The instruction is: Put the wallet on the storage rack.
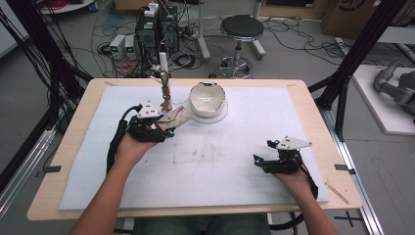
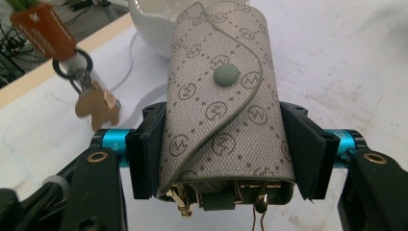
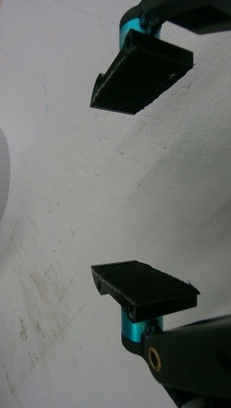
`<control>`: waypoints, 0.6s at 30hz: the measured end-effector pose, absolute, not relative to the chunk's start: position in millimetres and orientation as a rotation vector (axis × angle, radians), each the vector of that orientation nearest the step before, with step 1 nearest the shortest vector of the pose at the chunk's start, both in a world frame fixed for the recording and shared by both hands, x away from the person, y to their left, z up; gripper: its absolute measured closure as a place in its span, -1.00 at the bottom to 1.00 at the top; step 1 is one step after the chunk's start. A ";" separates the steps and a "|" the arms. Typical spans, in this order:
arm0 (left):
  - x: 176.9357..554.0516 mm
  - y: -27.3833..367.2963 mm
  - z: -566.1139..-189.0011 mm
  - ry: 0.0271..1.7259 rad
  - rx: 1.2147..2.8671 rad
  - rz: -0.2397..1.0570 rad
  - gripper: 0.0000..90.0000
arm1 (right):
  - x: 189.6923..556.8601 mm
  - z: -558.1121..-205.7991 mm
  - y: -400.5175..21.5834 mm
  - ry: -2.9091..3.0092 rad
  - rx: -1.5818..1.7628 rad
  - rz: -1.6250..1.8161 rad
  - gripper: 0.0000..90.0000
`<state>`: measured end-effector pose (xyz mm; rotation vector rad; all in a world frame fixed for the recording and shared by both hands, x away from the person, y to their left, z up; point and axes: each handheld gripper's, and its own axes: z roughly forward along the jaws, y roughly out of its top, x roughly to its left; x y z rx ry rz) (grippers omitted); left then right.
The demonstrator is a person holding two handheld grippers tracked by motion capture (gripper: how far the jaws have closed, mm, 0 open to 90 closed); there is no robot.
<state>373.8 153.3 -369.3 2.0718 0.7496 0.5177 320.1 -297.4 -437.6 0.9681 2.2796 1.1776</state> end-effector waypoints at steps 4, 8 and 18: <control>379.1 144.8 -362.3 0.733 2.061 0.524 -0.15 | 320.3 -437.9 -296.8 2.282 0.968 1.179 -0.56; 385.3 135.1 -354.9 0.715 2.072 0.533 -0.15 | 320.3 -437.8 -297.1 2.281 0.967 1.177 -0.56; 415.1 105.2 -341.0 0.690 2.097 0.549 -0.15 | 321.2 -438.5 -296.5 2.288 0.968 1.175 -0.56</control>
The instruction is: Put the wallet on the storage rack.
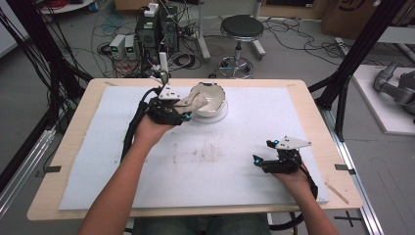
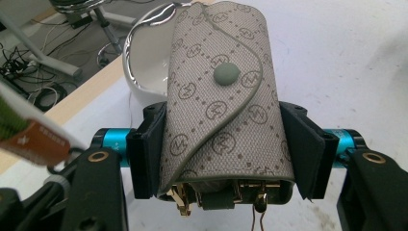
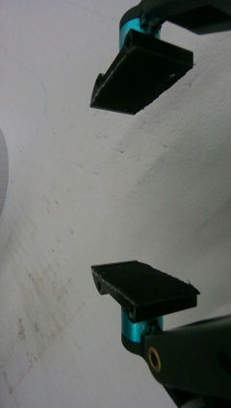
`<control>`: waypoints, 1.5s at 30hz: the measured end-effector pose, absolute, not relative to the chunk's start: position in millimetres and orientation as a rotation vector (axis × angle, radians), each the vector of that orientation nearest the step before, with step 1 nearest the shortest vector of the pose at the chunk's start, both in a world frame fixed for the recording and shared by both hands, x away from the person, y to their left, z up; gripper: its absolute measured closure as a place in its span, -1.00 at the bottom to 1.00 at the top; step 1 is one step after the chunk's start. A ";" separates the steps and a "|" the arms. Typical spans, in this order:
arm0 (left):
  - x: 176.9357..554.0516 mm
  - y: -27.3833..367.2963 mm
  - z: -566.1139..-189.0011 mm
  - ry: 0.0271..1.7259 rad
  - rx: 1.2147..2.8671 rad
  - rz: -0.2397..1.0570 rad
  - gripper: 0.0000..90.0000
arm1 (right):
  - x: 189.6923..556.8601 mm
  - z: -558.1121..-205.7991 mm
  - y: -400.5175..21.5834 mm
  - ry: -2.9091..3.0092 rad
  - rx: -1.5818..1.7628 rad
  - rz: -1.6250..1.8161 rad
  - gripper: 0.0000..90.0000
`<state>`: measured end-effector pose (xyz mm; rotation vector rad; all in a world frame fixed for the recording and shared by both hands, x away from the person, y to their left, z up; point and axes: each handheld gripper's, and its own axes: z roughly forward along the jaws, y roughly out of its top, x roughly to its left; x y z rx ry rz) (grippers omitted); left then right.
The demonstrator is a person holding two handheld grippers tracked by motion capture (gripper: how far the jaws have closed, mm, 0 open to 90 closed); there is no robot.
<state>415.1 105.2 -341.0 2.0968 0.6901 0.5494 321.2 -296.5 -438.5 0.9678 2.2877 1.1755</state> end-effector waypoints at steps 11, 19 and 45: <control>446.6 73.5 -340.5 0.688 2.166 0.569 -0.15 | 321.2 -439.2 -296.4 2.294 0.973 1.175 -0.56; 458.0 66.3 -349.5 0.706 2.197 0.581 -0.15 | 321.2 -439.9 -297.8 2.296 0.972 1.175 -0.56; 485.3 41.1 -364.5 0.746 2.251 0.567 -0.17 | 322.6 -440.3 -294.1 2.298 0.962 1.170 -0.56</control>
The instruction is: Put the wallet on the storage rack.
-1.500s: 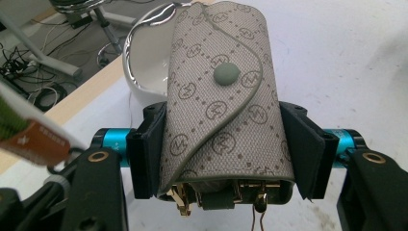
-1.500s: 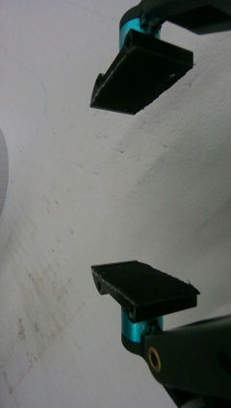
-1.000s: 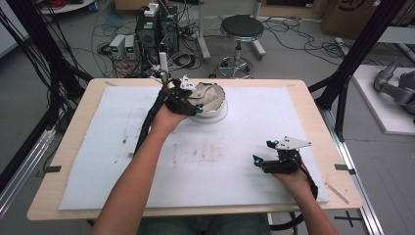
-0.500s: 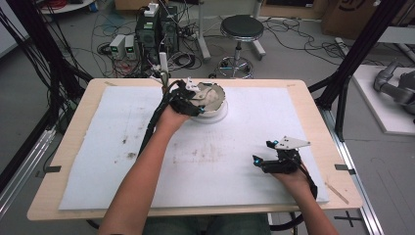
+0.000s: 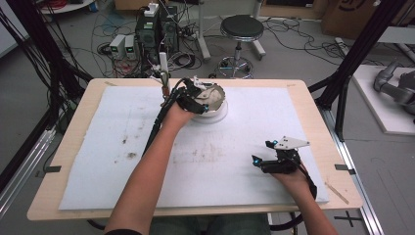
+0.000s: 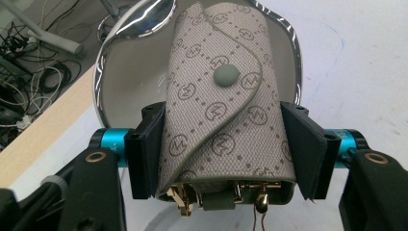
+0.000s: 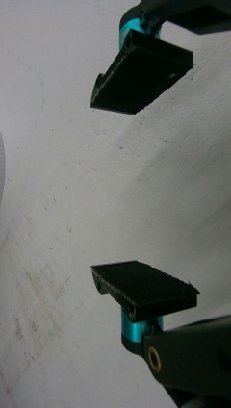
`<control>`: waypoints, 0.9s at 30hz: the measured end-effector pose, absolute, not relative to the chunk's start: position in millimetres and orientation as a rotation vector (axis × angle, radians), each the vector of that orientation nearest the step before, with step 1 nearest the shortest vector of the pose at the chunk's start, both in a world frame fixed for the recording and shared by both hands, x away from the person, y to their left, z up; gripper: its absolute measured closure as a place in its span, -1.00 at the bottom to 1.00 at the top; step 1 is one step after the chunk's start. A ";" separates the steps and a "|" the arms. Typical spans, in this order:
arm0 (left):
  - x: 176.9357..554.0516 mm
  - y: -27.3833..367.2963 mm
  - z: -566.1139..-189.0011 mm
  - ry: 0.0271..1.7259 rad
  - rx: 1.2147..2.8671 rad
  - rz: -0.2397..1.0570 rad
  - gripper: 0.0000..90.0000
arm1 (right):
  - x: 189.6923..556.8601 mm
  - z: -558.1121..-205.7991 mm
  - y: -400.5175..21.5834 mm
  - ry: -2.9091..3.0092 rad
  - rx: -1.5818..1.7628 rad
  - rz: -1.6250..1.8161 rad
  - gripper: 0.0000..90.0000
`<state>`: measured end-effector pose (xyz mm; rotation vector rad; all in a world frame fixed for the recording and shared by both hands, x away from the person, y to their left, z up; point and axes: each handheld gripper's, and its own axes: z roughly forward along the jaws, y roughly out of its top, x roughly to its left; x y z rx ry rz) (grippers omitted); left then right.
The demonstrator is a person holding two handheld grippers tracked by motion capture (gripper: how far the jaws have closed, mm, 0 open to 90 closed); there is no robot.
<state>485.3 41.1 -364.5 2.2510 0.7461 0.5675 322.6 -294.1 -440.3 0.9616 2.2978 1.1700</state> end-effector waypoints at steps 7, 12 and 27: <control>491.7 35.7 -365.7 0.763 2.248 0.569 -0.18 | 323.4 -440.8 -294.6 2.299 0.968 1.165 -0.56; 494.6 31.7 -365.2 0.765 2.270 0.579 -0.19 | 323.6 -441.2 -293.9 2.299 0.963 1.167 -0.56; 499.0 25.6 -368.4 0.775 2.285 0.597 -0.22 | 323.1 -440.9 -293.3 2.302 0.966 1.168 -0.56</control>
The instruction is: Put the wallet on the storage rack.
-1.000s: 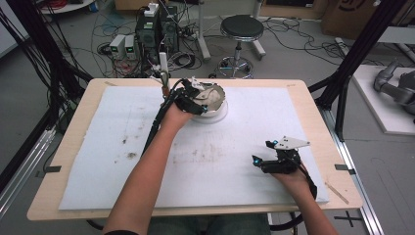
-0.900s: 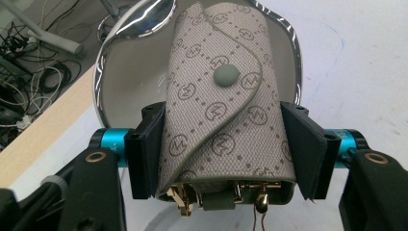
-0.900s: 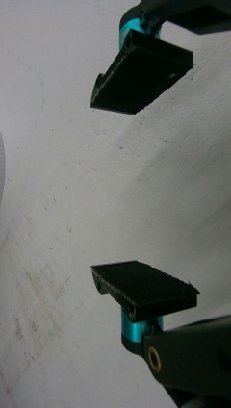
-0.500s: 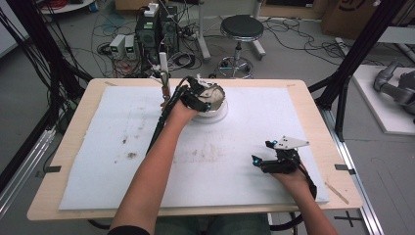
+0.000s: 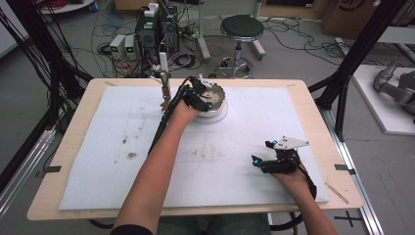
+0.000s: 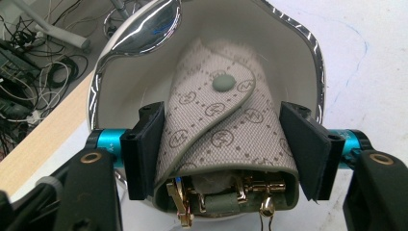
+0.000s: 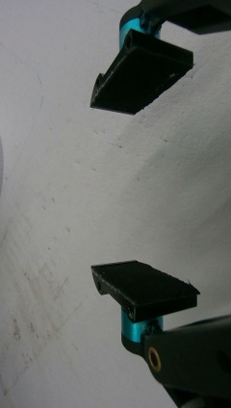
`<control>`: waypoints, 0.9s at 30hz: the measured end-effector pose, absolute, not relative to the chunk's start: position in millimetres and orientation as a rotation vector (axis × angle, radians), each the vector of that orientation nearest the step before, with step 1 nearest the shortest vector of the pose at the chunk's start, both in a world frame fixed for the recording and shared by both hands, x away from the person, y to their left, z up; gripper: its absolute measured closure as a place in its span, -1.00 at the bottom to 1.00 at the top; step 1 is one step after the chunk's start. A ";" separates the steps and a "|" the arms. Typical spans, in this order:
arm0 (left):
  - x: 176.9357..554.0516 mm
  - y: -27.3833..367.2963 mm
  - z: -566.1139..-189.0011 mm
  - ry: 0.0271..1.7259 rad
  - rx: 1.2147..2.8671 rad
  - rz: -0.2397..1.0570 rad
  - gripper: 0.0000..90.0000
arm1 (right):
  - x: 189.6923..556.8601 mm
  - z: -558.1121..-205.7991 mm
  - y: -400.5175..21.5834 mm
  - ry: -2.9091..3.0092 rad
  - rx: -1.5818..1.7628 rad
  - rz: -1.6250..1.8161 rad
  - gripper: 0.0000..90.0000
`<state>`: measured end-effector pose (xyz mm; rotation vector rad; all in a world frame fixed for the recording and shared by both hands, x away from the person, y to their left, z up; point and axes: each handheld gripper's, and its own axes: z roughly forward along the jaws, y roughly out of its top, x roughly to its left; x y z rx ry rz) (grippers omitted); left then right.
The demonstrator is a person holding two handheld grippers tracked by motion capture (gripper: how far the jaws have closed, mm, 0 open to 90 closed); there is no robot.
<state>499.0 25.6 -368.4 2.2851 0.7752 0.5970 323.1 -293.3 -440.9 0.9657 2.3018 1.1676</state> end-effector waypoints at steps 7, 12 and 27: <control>498.6 26.3 -367.8 0.777 2.243 0.569 -0.30 | 323.5 -441.3 -293.6 2.304 0.962 1.166 -0.56; 496.0 34.7 -360.2 0.801 2.208 0.588 -0.46 | 324.3 -441.6 -293.3 2.301 0.962 1.162 -0.56; 456.7 76.4 -345.2 0.788 2.077 0.548 -0.58 | 322.8 -440.8 -292.3 2.297 0.967 1.163 -0.56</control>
